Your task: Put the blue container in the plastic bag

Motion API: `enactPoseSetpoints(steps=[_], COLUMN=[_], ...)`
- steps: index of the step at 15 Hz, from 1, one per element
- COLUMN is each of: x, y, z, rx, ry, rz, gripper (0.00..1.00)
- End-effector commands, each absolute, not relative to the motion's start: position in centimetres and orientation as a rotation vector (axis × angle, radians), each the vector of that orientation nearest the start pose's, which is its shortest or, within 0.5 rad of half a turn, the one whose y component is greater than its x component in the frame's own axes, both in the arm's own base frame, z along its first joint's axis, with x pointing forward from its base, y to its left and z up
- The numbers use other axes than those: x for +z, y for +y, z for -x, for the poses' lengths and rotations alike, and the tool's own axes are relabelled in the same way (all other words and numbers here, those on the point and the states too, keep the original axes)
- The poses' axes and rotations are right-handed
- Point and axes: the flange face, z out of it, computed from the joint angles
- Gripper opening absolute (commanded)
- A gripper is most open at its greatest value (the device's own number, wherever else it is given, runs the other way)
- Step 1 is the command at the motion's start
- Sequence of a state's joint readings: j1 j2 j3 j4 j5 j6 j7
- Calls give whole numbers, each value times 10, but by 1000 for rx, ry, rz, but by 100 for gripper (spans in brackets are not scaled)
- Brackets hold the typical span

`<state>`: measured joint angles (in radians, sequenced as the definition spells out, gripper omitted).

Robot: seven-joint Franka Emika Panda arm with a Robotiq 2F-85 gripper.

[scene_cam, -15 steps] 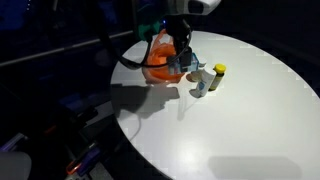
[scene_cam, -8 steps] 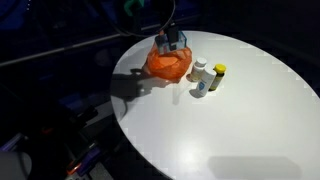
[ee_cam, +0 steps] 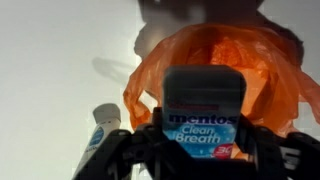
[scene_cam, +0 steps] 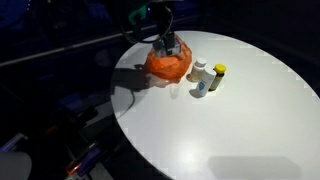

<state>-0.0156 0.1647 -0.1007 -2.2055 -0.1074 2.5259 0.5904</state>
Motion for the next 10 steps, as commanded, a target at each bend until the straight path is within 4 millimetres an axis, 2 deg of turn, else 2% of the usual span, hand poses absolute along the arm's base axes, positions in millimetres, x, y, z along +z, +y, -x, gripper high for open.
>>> enactPoseSetpoints(steps=[1, 2, 6, 10], x=[317, 316, 324, 339], y=[-68, -68, -70, -76], z=[-574, -574, -565, -544], rx=[-222, -211, -145, -9], ry=[1000, 1000, 991, 1004], rz=[3029, 3031, 3024, 2993], gripper=[97, 100, 100, 100])
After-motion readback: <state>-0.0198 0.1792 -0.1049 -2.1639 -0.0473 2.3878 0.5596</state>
